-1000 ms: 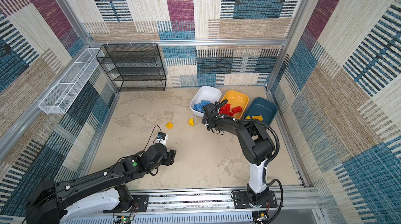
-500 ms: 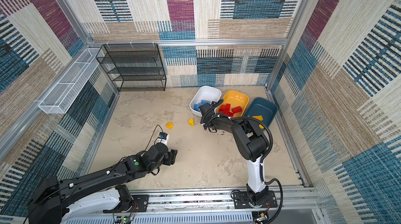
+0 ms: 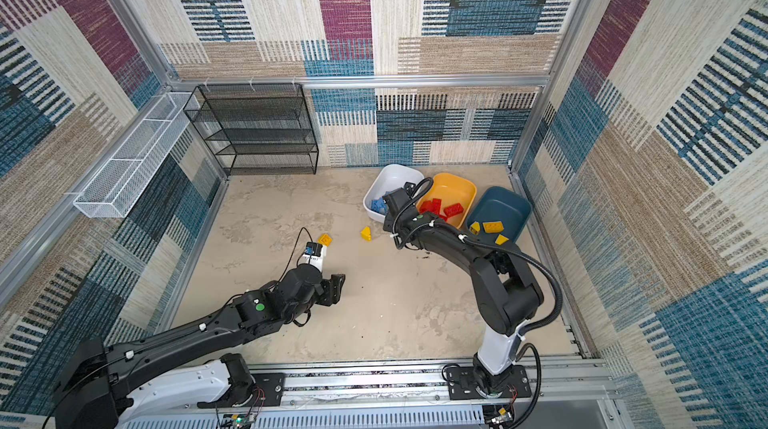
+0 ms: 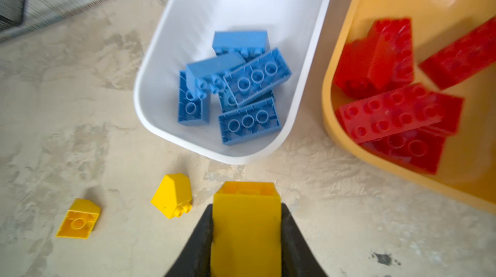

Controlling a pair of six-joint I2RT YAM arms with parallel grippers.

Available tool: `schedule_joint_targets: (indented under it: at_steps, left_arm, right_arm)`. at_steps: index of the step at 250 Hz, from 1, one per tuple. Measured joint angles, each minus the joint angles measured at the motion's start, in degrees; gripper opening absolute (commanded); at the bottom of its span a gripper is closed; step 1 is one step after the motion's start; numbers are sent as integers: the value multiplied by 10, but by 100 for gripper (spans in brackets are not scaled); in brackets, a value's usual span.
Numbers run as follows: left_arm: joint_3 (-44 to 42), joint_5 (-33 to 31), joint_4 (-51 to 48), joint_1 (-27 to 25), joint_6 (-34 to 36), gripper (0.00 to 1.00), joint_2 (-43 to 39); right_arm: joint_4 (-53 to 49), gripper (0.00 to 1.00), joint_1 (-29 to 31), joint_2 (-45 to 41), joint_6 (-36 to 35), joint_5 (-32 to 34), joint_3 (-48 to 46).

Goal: Sort the legos into containers by color

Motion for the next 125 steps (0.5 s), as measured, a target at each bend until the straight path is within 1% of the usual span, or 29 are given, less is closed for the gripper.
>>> schedule_joint_targets:
  at_steps: [29, 57, 75, 94, 125]
  left_arm:
    - [45, 6, 10, 0, 11, 72, 50]
    - [100, 23, 17, 0, 16, 72, 109]
    - [132, 35, 28, 0, 21, 71, 146]
    - [157, 50, 34, -1, 23, 71, 180]
    - [188, 64, 39, -5, 23, 70, 232]
  right_arm:
    - [-29, 33, -13, -57, -23, -4, 10]
    - [-50, 33, -58, -108, -41, -8, 4]
    - [-57, 33, -101, -141, -57, -22, -14]
    - [-59, 32, -162, -171, -69, -35, -41]
    - [-53, 32, -259, -188, -88, -52, -88]
